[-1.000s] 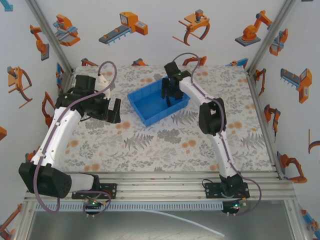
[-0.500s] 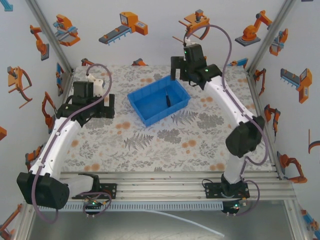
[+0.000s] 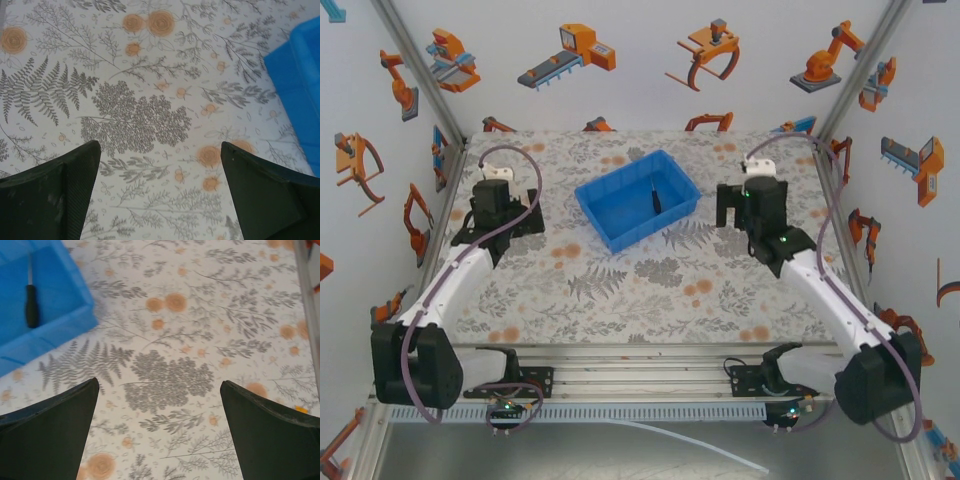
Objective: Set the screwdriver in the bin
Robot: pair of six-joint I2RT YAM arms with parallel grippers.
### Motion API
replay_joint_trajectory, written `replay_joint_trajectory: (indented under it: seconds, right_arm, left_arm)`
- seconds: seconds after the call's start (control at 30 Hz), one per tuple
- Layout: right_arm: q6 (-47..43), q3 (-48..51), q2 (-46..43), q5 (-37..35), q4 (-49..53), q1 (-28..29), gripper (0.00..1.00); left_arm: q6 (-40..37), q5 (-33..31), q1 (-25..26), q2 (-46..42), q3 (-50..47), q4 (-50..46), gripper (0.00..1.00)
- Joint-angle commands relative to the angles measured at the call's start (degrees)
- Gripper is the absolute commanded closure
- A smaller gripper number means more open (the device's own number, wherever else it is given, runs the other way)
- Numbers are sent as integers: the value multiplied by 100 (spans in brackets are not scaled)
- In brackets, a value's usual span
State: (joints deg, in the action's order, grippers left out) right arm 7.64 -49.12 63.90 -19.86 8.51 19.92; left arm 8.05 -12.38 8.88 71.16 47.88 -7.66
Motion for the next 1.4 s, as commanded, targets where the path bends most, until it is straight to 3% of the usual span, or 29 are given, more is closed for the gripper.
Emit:
replay_joint_trajectory:
  seconds: [0.0,0.23,0.3,0.67,0.83,1.0,1.13,1.37]
  right_arm:
    - [-85,848,-421,-255,-1111,-477,1]
    - [102,2406,-180,301,-2978,-1720,1]
    - [130,2657,89,514,-3613,-1908,1]
    - [-149,2902,1745,1241,-5605,-2223,0]
    - [-132,2895,2459,1335,-6231,-2263,0]
    - [-96,3043,2426,1503,-6434,-2342,0]
    - [-158,3141,2443,1681,-6656,-2343,1]
    - [-122,2819,2461,1902,-6090,-2430,0]
  left_arm:
    - [-74,-187,-124,211,-472,1382,3]
    - [-694,178,-449,814,-1408,3554,3]
    - [-605,248,-477,792,-1339,3377,3]
    - [-557,312,-625,701,-1753,3656,3]
    - [-552,258,-628,1125,-2257,4721,3]
    - [-574,313,-616,1439,-2398,5262,3]
    - [-653,447,-613,1804,-2724,6245,3]
    - [-528,288,-642,1731,-2497,5651,3]
